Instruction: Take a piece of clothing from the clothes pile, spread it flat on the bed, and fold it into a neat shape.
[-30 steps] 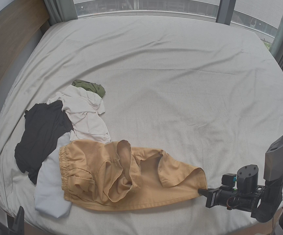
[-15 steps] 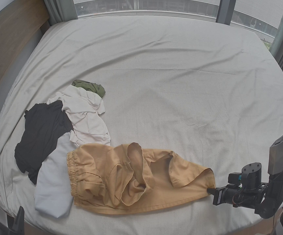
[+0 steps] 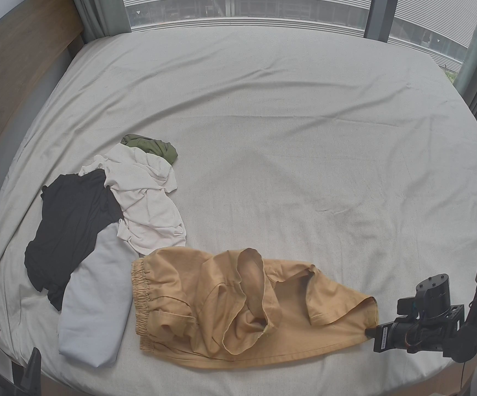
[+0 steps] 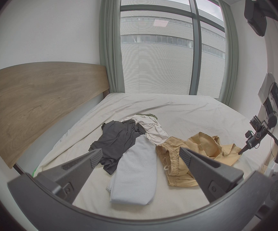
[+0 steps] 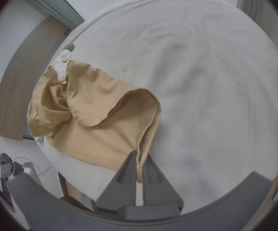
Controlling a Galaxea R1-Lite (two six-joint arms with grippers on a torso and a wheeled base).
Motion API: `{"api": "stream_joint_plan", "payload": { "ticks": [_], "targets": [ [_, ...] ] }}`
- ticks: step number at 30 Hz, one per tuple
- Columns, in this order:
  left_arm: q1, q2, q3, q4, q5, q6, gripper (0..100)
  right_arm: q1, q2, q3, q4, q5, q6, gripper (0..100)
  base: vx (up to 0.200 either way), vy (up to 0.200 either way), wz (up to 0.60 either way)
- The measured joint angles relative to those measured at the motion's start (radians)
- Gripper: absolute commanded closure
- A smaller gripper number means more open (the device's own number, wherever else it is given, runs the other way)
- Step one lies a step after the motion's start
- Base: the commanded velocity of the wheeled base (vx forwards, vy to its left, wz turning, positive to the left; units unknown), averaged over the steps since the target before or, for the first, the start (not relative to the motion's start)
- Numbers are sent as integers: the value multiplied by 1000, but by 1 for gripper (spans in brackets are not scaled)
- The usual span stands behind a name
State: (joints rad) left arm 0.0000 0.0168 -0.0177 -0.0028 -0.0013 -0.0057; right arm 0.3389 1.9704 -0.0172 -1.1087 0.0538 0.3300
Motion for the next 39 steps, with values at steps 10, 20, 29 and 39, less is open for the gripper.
{"api": "stream_joint_plan", "payload": {
  "ticks": [10,20,29,39],
  "targets": [
    [0,0,0,0,0,2,0,-56,-73,0,121,0,2,100,0,0,0],
    [0,0,0,0,0,2,0,-112,-90,0,164,0,-8,100,0,0,0],
    [0,0,0,0,0,0,0,-132,-112,0,217,1,-14,100,0,0,0],
    [0,0,0,0,0,0,0,-131,-123,0,220,5,-11,0,0,0,0]
  ]
}}
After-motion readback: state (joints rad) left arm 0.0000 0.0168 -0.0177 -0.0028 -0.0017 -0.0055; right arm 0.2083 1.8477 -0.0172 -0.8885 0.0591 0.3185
